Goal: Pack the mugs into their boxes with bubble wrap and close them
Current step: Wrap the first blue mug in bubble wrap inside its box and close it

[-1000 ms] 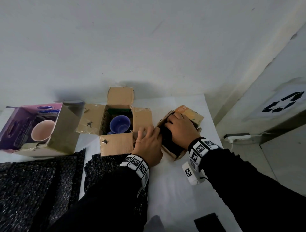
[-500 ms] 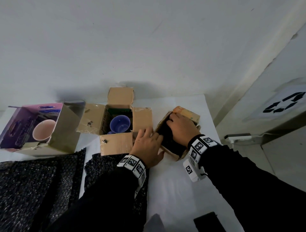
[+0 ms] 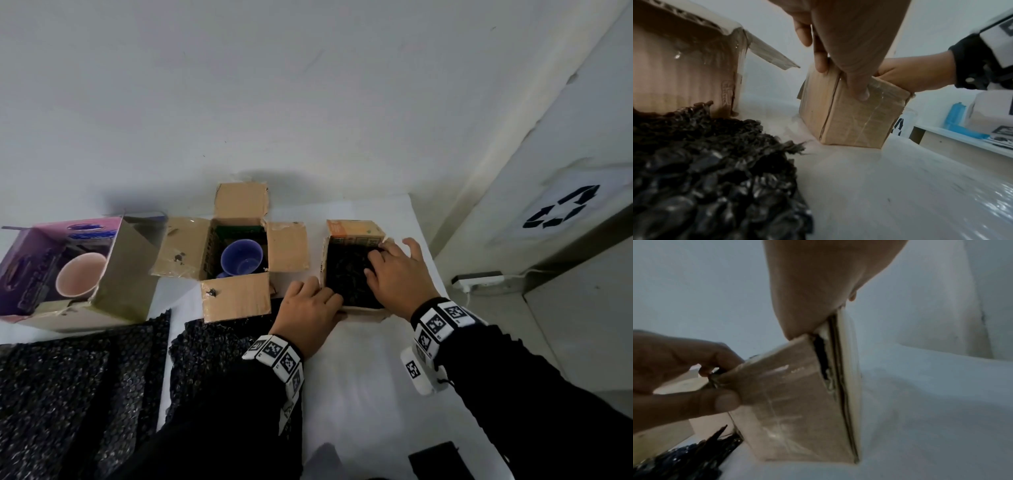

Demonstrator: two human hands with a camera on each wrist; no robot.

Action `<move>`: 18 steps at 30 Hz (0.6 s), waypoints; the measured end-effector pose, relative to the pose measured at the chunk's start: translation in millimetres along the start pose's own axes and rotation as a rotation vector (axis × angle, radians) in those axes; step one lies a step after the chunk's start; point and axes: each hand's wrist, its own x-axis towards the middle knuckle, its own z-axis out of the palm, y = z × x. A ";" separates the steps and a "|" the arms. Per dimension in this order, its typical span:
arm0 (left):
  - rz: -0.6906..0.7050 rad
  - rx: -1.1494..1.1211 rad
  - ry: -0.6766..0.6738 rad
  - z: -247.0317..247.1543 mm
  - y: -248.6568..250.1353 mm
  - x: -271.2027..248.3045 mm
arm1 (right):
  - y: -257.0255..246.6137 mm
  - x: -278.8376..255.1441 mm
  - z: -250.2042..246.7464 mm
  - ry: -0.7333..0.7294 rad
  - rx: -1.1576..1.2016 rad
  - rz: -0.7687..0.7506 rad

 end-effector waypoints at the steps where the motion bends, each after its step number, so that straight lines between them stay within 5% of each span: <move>1: -0.001 0.015 0.003 -0.5 -0.4 -0.2 | 1.2 -2.8 2.0 -0.019 0.011 -0.005; 8: 0.074 -0.059 0.001 0.0 -7.1 3.7 | -3.4 -31.6 -12.6 0.115 0.023 0.067; 18: 0.129 -0.018 0.017 -1.2 -15.9 21.6 | -18.5 -12.2 -8.6 -0.095 0.049 0.221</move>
